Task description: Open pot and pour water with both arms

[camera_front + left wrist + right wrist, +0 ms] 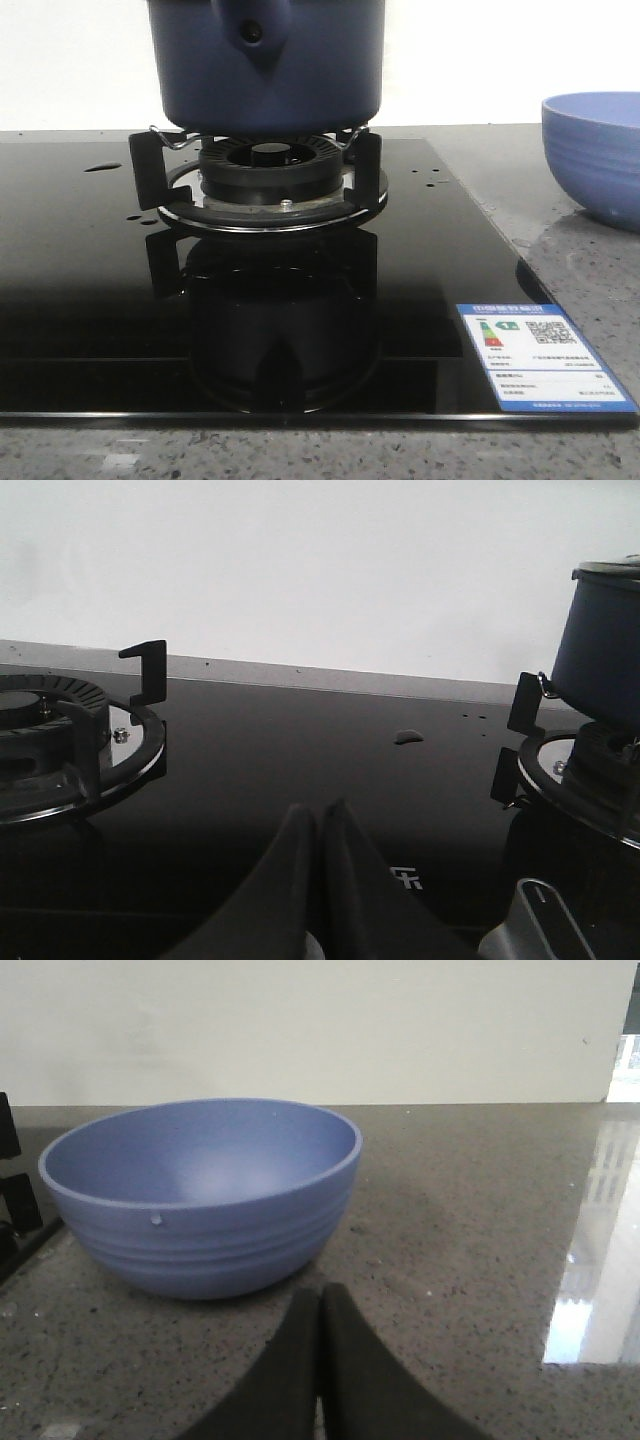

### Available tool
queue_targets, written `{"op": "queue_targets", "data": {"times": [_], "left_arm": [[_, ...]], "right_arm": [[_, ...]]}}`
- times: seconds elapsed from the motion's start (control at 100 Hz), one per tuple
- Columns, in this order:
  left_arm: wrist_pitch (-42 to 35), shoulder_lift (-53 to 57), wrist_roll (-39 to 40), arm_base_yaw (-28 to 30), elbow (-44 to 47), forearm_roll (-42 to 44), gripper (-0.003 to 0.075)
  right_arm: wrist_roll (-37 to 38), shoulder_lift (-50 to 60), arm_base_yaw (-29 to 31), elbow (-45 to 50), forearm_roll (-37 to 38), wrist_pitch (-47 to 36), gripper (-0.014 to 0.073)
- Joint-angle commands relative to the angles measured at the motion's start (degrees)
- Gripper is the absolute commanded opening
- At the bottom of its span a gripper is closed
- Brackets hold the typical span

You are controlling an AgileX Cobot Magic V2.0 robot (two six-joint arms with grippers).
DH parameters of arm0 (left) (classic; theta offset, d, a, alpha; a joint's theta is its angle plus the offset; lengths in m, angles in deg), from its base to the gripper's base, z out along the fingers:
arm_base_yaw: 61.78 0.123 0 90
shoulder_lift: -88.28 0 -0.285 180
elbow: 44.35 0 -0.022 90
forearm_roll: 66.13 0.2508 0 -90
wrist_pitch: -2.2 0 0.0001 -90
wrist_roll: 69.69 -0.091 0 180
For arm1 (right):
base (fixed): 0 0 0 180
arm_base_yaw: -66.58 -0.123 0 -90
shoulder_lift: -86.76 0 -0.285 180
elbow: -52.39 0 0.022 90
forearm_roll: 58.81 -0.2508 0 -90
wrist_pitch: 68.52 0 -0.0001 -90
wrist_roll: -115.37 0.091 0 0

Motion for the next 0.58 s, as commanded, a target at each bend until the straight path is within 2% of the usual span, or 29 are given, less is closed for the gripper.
{"op": "queue_targets", "data": {"times": [0.0,0.57], "left_arm": [[-4.42,1.56,0.78,-0.05,1.94,-0.31,-0.0019],[-4.42,1.56,0.78,-0.05,1.94,-0.31,-0.0019]], "right_arm": [[0.18,0.99,0.47,1.51,0.84,-2.37,-0.0057],[0.18,0.99,0.47,1.51,0.84,-0.82,-0.0057]]}}
